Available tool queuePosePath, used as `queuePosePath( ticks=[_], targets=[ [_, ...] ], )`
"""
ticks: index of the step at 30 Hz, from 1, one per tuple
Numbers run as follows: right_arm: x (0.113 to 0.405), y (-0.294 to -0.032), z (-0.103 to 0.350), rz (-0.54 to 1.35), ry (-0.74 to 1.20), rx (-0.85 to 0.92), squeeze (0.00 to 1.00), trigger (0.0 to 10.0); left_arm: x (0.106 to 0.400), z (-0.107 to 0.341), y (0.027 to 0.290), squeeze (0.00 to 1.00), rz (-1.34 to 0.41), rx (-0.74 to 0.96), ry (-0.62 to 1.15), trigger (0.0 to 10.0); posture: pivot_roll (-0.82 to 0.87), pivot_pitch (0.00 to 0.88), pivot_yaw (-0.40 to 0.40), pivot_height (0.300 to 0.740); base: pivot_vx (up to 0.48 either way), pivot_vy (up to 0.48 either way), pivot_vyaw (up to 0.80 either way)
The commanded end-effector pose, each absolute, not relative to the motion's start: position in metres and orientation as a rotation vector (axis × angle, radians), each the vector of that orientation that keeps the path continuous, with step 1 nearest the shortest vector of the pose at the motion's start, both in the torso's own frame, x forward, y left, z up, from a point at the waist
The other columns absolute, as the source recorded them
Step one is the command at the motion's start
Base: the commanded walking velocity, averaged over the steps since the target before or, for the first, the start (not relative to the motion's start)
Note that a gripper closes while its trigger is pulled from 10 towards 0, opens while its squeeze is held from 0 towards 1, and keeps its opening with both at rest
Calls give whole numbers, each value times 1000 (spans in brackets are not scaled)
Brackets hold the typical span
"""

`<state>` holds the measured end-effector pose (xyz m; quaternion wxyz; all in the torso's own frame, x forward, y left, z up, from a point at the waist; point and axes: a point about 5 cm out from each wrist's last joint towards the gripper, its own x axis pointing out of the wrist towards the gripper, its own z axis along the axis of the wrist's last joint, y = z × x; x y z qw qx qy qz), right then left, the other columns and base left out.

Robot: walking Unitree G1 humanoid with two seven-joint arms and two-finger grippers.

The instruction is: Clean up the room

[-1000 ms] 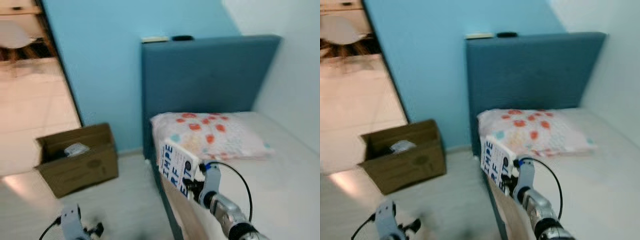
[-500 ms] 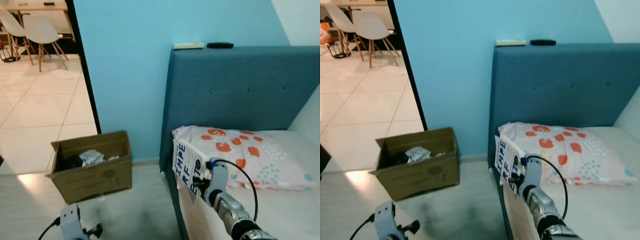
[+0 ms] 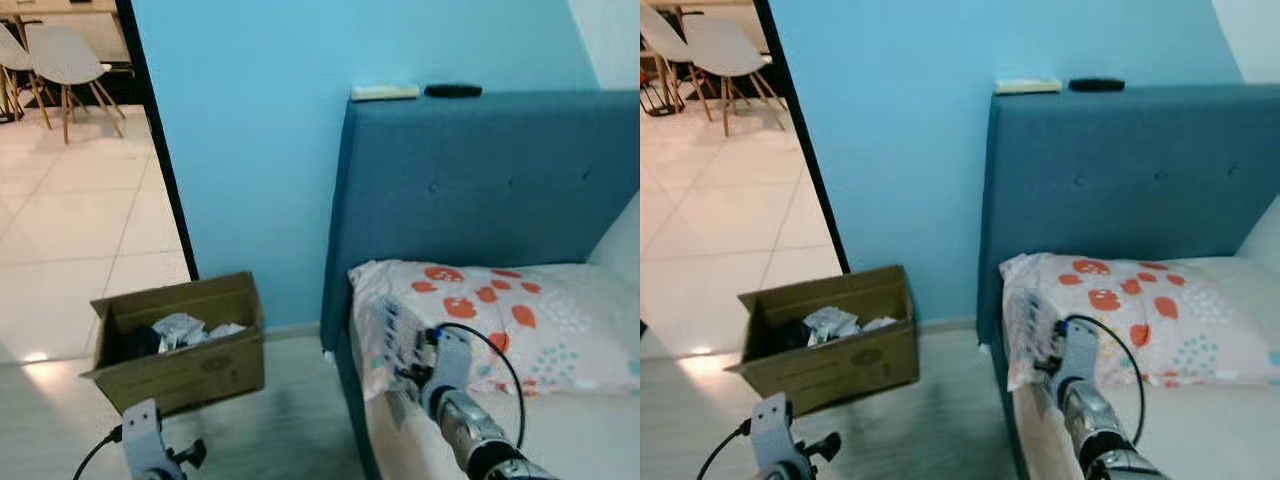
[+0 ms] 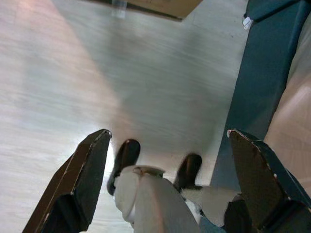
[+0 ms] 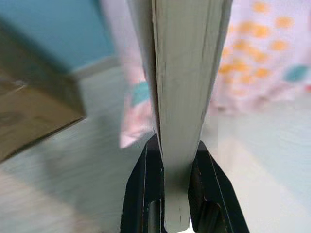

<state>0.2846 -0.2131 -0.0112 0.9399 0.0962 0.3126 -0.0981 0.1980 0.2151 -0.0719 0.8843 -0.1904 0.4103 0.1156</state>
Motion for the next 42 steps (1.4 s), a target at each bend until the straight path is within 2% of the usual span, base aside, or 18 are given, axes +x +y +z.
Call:
queuePosePath(
  ticks=[1, 12, 19, 28, 33, 42],
  targets=[
    [283, -225, -10, -263, 638, 225, 0, 10000, 192, -76, 213, 0, 241, -403, 880, 10000, 29, 0, -49, 740, 0, -450, 0],
    [280, -229, -12, -322, 685, 364, 0, 10000, 191, -77, 213, 0, 266, -422, 880, 10000, 22, 0, -55, 740, 0, 0, 0],
    [273, -219, -21, -344, 839, 574, 0, 10000, 190, -77, 214, 0, 275, -422, 878, 10000, 23, 0, -59, 740, 0, 0, 0],
    [262, -217, -30, -344, 895, 639, 0, 10000, 187, -78, 215, 0, 277, -418, 881, 10000, 20, 0, -58, 740, 0, 0, 0],
    [254, -217, -37, -415, 866, 720, 0, 10000, 187, -78, 214, 0, 274, -418, 881, 10000, 26, 0, -52, 740, 0, 0, 0],
    [247, -220, -43, -483, 846, 708, 0, 10000, 183, -78, 221, 0, 274, -394, 889, 10000, 46, 28, -25, 725, 0, 0, 0]
  ],
)
